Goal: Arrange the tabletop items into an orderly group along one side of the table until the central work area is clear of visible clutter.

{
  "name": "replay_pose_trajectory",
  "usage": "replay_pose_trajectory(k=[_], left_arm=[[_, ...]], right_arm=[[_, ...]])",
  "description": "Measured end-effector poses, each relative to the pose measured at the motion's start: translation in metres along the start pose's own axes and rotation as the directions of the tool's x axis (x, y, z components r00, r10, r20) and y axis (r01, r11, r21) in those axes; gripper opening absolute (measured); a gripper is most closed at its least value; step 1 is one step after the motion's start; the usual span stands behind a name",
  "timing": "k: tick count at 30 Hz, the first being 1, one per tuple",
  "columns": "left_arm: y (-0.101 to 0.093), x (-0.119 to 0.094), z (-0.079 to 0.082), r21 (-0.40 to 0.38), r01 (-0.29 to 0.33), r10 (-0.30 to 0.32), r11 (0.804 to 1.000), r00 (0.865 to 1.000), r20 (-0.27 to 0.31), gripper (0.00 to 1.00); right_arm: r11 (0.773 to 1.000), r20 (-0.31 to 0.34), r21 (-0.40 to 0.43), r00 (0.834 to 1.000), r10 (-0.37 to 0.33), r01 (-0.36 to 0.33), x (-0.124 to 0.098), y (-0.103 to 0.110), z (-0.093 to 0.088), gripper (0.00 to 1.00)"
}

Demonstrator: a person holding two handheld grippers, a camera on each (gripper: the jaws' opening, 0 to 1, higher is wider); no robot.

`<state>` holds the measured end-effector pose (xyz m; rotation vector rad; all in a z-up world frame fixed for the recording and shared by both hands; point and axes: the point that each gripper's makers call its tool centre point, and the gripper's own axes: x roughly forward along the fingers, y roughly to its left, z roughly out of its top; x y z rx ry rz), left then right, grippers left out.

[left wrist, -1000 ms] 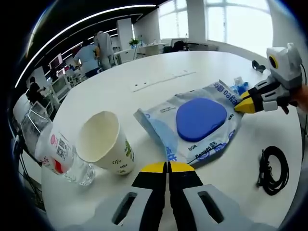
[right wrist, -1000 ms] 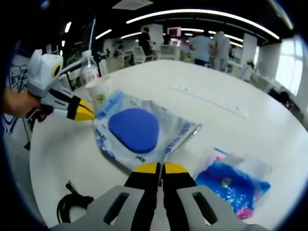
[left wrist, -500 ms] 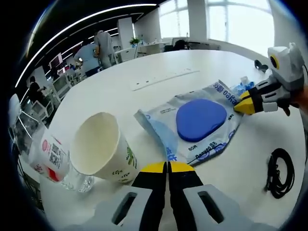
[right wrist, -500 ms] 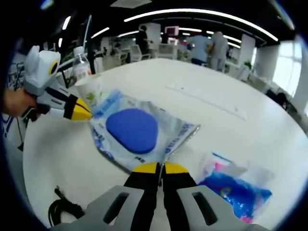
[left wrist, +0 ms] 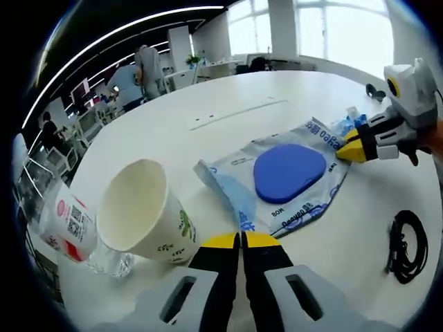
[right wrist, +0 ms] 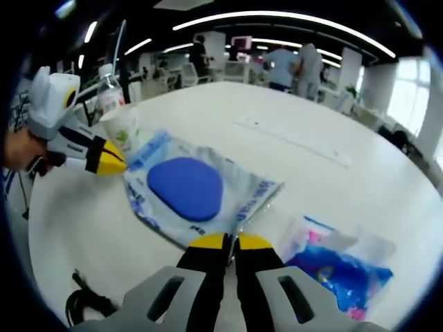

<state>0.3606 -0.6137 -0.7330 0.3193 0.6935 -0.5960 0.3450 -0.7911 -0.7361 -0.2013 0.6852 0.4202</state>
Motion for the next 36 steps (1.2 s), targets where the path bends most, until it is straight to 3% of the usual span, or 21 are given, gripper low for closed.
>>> replay_pose_trajectory(k=[10, 16, 36], left_arm=[[-0.004, -0.002, -0.002, 0.008, 0.004, -0.004, 1.000, 1.000, 0.000, 0.02], [-0.003, -0.003, -0.002, 0.070, -0.012, 0.011, 0.997, 1.000, 0.004, 0.03], [-0.005, -0.021, -0.002, 0.084, -0.018, 0.017, 0.996, 1.000, 0.020, 0.04]], right_arm=[[1.000, -0.009, 0.012, 1.000, -0.007, 0.007, -0.003, -0.001, -0.003, 0.02], [1.000, -0.012, 0.021, 1.000, -0.008, 0.008, -0.005, 0.001, -0.004, 0.04], [0.999, 0.016, -0.013, 0.999, -0.036, 0.036, -0.022, 0.001, 0.006, 0.21]])
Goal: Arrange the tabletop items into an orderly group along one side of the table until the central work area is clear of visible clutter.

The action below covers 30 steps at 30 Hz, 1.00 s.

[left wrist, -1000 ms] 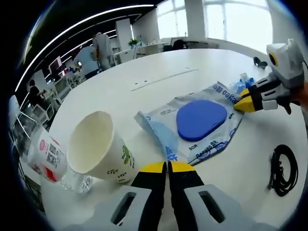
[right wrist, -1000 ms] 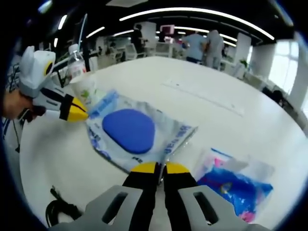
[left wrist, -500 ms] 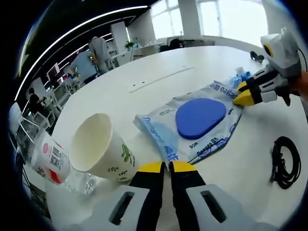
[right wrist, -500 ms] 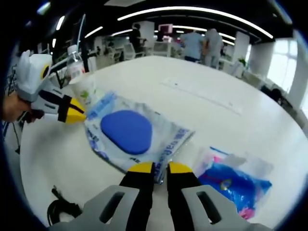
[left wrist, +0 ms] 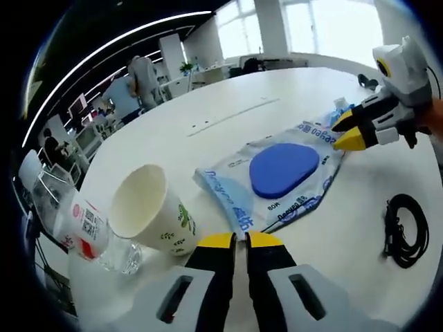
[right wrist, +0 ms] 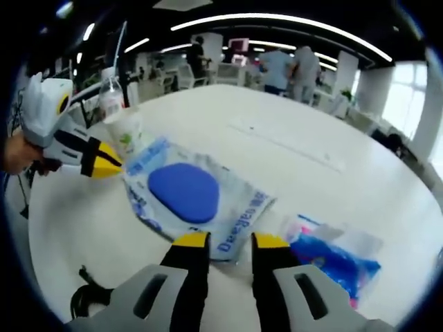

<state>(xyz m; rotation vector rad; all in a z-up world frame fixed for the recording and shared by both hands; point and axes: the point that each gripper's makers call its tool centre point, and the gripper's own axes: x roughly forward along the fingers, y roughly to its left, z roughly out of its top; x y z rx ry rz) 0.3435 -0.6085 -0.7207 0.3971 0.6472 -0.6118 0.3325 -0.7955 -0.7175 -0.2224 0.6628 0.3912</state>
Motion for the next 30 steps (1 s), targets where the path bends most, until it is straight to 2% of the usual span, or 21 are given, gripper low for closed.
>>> replay_pose_trajectory(k=[8, 15, 24, 27, 30], left_arm=[[-0.001, -0.013, 0.005, -0.002, -0.005, 0.005, 1.000, 1.000, 0.017, 0.07], [-0.003, -0.026, 0.006, -0.004, -0.009, 0.009, 1.000, 1.000, 0.026, 0.10], [-0.008, -0.039, 0.004, -0.010, 0.017, -0.016, 1.000, 0.999, 0.028, 0.20], [-0.010, -0.042, 0.005, -0.013, 0.027, -0.026, 1.000, 0.999, 0.034, 0.25], [-0.018, -0.046, 0.005, -0.024, 0.049, -0.048, 0.999, 0.998, 0.041, 0.32]], right_arm=[[1.000, 0.025, -0.027, 1.000, 0.011, -0.011, -0.012, 0.006, 0.010, 0.27], [0.998, 0.015, -0.061, 0.999, 0.030, -0.029, -0.023, 0.014, 0.008, 0.31], [0.998, 0.027, -0.056, 1.000, 0.008, -0.007, -0.044, 0.017, 0.008, 0.35], [0.998, 0.021, -0.059, 1.000, 0.013, -0.012, -0.048, 0.018, 0.004, 0.43], [0.999, -0.005, -0.033, 1.000, 0.029, -0.029, -0.051, 0.020, -0.004, 0.58]])
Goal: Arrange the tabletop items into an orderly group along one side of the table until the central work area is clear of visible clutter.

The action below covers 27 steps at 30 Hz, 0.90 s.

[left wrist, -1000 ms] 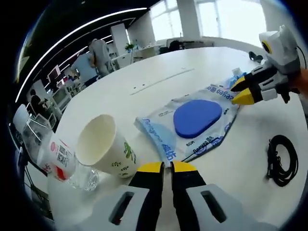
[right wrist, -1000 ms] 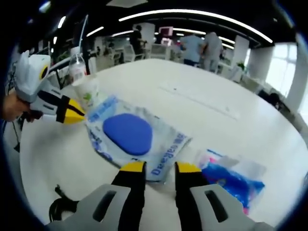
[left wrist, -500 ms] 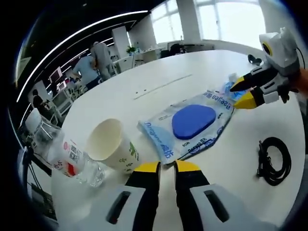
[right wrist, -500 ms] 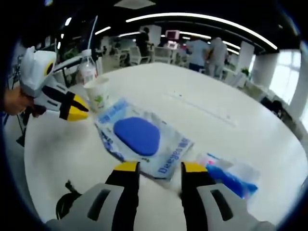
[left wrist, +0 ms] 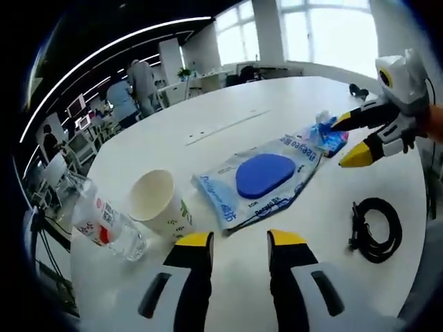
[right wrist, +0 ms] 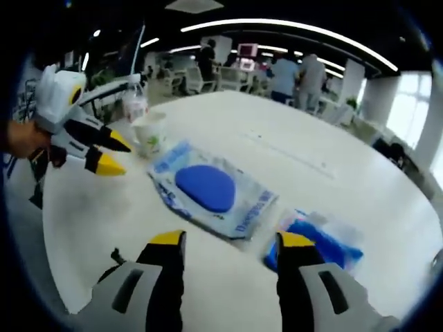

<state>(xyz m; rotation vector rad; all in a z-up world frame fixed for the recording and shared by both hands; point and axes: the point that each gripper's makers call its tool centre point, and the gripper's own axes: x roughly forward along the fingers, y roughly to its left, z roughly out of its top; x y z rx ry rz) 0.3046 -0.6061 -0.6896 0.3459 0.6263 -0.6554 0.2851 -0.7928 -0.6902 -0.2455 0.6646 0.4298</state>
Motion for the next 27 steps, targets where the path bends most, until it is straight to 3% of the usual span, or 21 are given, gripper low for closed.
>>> replay_pose_trajectory(k=[3, 7, 10, 17, 21, 27], left_arm=[[-0.006, -0.003, -0.001, 0.014, 0.011, -0.011, 1.000, 1.000, 0.008, 0.41], [-0.008, -0.007, 0.001, 0.020, 0.006, -0.006, 1.000, 1.000, 0.021, 0.60], [-0.009, -0.010, 0.003, 0.019, 0.009, -0.010, 1.000, 1.000, 0.027, 0.65], [-0.019, -0.017, 0.004, -0.017, 0.044, -0.043, 0.999, 0.997, 0.063, 0.84], [-0.026, -0.023, 0.012, -0.045, 0.064, -0.057, 0.997, 0.988, 0.142, 0.98], [-0.032, -0.036, 0.006, -0.050, 0.068, -0.060, 0.996, 0.987, 0.146, 1.00]], right_arm=[[1.000, -0.008, -0.004, 1.000, -0.007, 0.007, -0.007, 0.001, -0.005, 0.62], [1.000, -0.017, -0.013, 1.000, -0.015, 0.015, -0.015, 0.005, -0.011, 0.66], [0.999, -0.025, -0.018, 0.999, -0.032, 0.031, -0.020, 0.004, -0.016, 0.69], [0.993, -0.027, 0.084, 0.996, -0.081, 0.083, -0.033, 0.003, -0.028, 0.78], [0.992, -0.031, 0.040, 0.993, -0.117, 0.118, -0.040, 0.004, -0.039, 0.91], [0.993, -0.012, 0.064, 0.995, -0.101, 0.102, -0.050, 0.013, -0.044, 0.93]])
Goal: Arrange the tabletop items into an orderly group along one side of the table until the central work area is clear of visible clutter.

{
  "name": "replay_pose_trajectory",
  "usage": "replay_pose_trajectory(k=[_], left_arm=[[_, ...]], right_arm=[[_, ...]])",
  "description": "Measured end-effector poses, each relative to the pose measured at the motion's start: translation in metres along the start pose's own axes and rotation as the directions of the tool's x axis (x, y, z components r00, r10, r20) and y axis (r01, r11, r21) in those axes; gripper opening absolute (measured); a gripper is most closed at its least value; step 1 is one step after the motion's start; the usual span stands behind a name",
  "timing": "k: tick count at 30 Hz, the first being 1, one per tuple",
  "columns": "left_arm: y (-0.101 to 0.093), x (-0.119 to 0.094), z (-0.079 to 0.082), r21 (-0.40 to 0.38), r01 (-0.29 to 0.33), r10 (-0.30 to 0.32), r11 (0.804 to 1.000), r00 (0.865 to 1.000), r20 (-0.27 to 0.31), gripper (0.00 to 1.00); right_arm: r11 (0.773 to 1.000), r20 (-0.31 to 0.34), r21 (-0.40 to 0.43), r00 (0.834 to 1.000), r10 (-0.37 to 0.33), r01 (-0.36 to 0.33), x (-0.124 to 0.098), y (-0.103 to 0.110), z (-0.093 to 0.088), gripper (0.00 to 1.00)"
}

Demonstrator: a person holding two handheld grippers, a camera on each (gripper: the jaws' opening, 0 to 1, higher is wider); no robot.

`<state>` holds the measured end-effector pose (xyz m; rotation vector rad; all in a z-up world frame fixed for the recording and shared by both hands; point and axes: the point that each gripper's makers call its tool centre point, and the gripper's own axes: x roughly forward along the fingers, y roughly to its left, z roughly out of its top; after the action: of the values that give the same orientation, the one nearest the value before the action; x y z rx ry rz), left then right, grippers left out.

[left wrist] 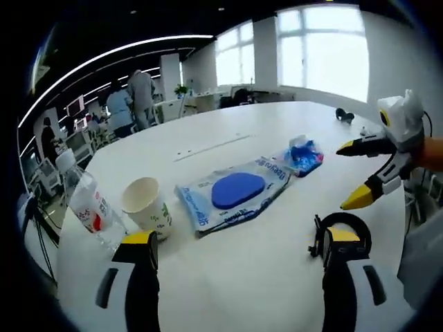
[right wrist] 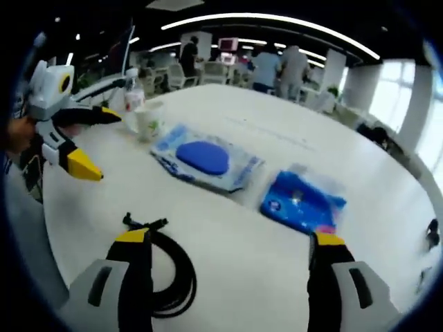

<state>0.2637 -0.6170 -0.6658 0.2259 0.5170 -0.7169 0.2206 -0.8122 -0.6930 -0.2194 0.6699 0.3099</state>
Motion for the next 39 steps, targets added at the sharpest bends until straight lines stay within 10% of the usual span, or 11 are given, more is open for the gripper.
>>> replay_pose_trajectory(k=[6, 23, 39], left_arm=[[-0.007, -0.008, -0.005, -0.005, -0.005, 0.005, 1.000, 1.000, -0.017, 1.00], [-0.032, -0.024, -0.015, 0.000, -0.059, 0.058, 0.998, 0.995, -0.076, 0.97], [-0.081, -0.017, -0.036, -0.035, -0.065, 0.060, 0.997, 0.990, -0.131, 0.76]], right_arm=[[0.999, 0.012, -0.021, 1.000, 0.027, -0.027, -0.009, 0.004, -0.002, 0.95], [0.990, -0.010, -0.027, 0.990, 0.138, -0.138, -0.021, 0.008, -0.022, 0.47], [0.953, -0.032, 0.082, 0.955, 0.295, -0.292, -0.022, 0.042, -0.051, 0.28]])
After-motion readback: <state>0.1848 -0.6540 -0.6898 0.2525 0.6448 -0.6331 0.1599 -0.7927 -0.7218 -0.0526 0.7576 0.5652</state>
